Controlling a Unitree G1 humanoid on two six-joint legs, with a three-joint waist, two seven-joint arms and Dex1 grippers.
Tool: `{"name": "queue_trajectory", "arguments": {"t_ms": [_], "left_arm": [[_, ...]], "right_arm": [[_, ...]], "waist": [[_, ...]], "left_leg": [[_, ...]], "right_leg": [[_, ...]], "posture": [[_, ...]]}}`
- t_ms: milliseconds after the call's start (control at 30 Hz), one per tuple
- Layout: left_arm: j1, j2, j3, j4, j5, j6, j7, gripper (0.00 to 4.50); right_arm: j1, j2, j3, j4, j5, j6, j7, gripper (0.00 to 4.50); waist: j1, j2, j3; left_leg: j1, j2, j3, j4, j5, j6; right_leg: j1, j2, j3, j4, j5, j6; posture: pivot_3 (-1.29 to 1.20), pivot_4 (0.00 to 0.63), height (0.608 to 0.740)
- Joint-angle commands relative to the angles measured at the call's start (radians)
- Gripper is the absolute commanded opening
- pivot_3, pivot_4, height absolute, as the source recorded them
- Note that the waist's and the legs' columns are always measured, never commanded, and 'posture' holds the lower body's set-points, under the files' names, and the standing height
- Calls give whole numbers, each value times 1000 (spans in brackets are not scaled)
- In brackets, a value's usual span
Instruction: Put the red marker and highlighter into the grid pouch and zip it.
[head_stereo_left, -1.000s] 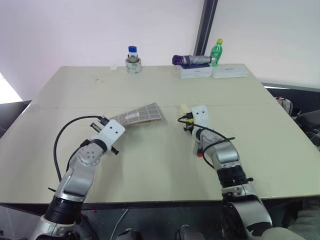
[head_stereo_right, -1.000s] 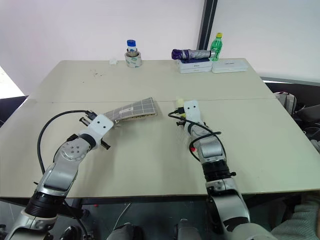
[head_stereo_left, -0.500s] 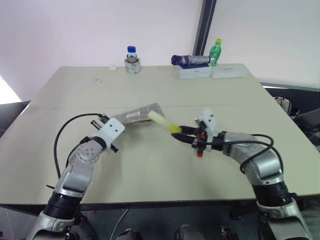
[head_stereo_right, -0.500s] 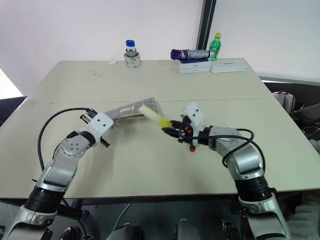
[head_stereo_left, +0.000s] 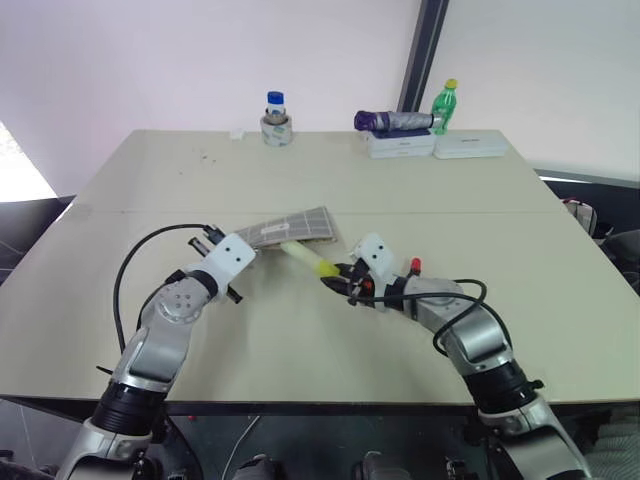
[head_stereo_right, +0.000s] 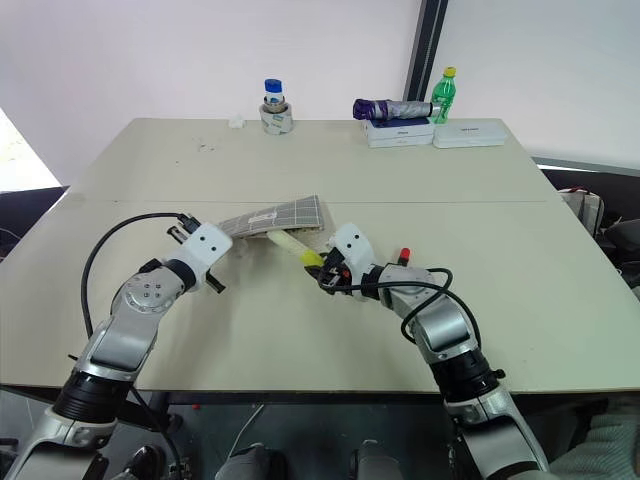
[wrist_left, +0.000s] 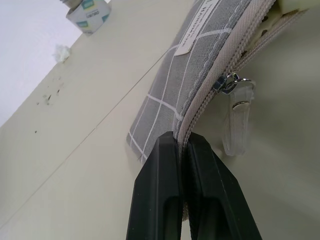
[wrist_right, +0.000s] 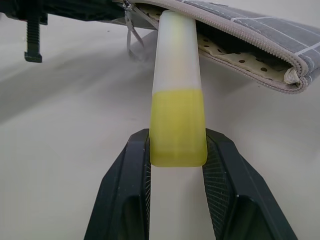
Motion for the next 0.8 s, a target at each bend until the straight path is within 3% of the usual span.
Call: {"name": "queue_trajectory", "arguments": {"t_ms": [33, 267, 533, 800], "left_arm": [[-9, 0, -11, -55, 3, -44, -6, 0], [38, 38, -39, -78, 18, -122, -42, 0], [25, 58, -71, -73, 34, -190, -77, 0], [27, 75, -66, -58, 1, -254, -141, 0]], "right_arm": [[-23, 22, -25, -5, 7, -2, -17, 875], [-104, 21, 6, 23, -70, 27, -73, 875], [-124, -13, 136, 12, -182, -3, -30, 875], [-164, -19, 172, -1, -247, -21, -7, 875]], "waist": [[0, 0, 0], [-4, 0, 0], [1, 0, 0], [-2, 0, 0]], "left_leg": [[0, 0, 0, 0, 0, 0], [0, 0, 0, 0, 0, 0], [0, 0, 0, 0, 0, 0], [0, 0, 0, 0, 0, 0]], "right_leg": [[0, 0, 0, 0, 0, 0], [0, 0, 0, 0, 0, 0], [0, 0, 0, 0, 0, 0], [0, 0, 0, 0, 0, 0]], "posture": [[0, 150, 740], [0, 150, 740], [0, 150, 740], [0, 150, 740]]}}
